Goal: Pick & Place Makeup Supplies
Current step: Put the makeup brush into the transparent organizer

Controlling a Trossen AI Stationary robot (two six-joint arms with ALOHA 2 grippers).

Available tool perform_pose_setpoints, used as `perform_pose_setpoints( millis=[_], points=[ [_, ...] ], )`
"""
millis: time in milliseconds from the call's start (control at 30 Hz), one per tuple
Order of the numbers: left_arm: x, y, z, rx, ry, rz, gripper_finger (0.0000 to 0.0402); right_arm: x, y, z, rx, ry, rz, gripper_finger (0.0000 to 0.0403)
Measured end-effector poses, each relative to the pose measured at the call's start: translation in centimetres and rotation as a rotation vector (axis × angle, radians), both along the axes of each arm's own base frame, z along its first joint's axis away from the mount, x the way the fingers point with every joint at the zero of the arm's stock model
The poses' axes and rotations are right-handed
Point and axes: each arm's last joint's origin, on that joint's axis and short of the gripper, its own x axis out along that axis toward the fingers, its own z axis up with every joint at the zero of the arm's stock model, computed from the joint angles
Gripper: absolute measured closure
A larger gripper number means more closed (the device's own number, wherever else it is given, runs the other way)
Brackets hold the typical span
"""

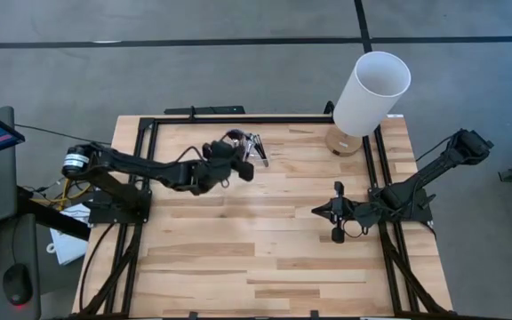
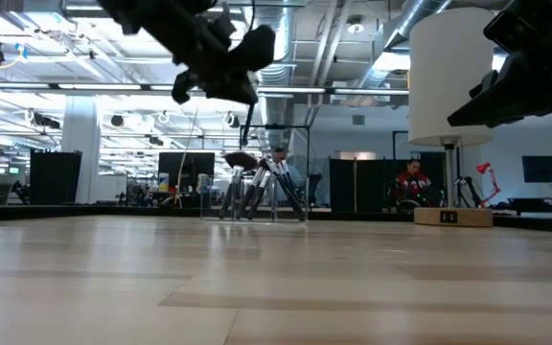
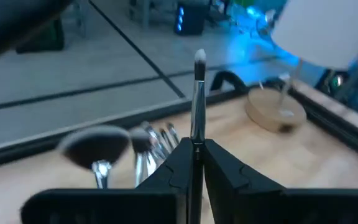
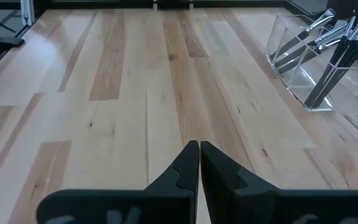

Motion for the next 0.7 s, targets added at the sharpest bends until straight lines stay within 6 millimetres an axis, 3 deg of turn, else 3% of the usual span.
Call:
perform_pose_setpoints(
  millis=[300, 500, 700],
  points=[
    [-0.9, 3.4, -2.0, 0.024, -0.046, 0.051, 0.0373, 0.1, -0.3, 0.0, -0.03, 0.003, -0.007, 0.0395],
    [-1.0, 4.3, -1.8, 0.04, -0.095, 0.031, 0.0372, 0.6, -1.4, 0.0, -0.048, 0.009, -0.063, 0.0395],
    [0.0, 4.8, -4.0, 0.044, -0.06, 0.038, 0.0372, 1.0, -2.4, 0.0, -0.052, 0.014, -0.117, 0.0395]
  ],
)
